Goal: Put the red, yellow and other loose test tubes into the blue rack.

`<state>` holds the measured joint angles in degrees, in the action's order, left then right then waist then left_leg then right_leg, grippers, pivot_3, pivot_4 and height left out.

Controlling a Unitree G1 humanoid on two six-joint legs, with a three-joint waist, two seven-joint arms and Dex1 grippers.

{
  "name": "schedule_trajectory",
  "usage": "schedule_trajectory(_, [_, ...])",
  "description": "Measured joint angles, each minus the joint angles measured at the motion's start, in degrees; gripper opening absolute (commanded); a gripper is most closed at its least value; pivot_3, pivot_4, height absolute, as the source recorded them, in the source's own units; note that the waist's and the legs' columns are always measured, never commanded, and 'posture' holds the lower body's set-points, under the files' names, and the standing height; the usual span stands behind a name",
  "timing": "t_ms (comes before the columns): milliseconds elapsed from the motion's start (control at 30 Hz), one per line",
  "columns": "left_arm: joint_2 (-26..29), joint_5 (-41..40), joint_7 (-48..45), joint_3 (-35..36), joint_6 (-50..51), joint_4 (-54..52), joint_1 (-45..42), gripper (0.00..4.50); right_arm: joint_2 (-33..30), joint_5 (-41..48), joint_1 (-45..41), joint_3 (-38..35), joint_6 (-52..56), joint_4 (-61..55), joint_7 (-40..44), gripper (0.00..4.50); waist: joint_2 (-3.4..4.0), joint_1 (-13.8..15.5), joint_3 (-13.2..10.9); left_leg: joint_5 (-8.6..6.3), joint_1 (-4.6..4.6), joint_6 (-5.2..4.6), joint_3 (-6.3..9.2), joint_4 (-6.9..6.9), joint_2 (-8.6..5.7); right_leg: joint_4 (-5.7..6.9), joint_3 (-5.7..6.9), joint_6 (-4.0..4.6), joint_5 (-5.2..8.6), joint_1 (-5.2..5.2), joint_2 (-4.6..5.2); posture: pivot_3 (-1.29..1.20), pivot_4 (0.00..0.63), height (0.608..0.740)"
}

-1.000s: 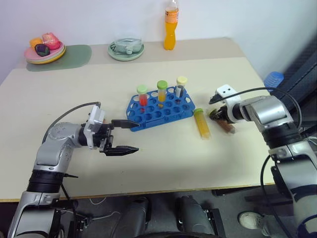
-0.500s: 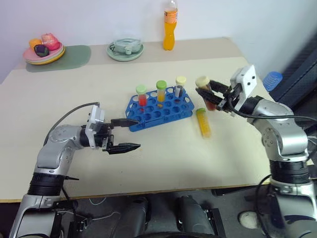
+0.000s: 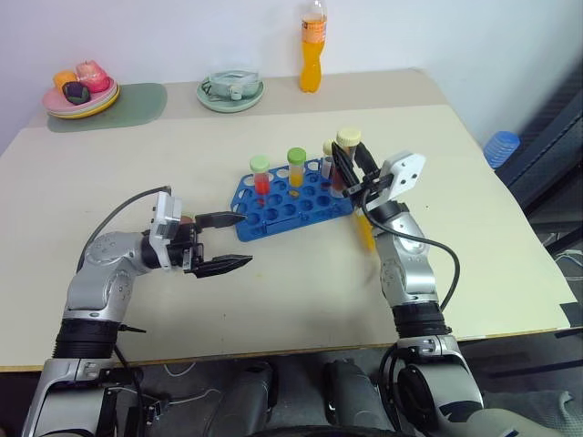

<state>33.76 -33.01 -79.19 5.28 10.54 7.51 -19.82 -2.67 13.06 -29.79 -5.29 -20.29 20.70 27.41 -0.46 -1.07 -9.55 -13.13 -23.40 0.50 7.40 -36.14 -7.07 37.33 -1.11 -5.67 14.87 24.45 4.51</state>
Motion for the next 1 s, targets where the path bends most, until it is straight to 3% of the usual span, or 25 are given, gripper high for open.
schedule_trajectory(433, [0.06, -0.07, 1.34, 1.33, -0.87, -0.85, 3.1, 4.5, 0.95, -0.91, -6.32, -1.84, -15.87, 20.27, -1.34, 1.21, 0.01, -0.91, 0.02, 0.02, 0.19, 0.04, 0.0, 0.02, 0.02, 0.15, -0.07, 0.02, 0.0, -0.11, -0.05, 0.0, 0.15, 0.74])
schedule_trajectory(1000, [0.12, -0.12, 1.76, 2.28, -0.84, -1.17, 3.64, 4.5, 3.85, -1.09, -6.63, 0.1, -18.23, 22.28, 2.11, 1.21, 0.04, -1.53, 0.07, 0.03, 0.28, 0.05, 0.0, 0.1, 0.06, 0.21, -0.11, 0.04, 0.01, -0.11, -0.1, 0.0, 0.15, 0.74])
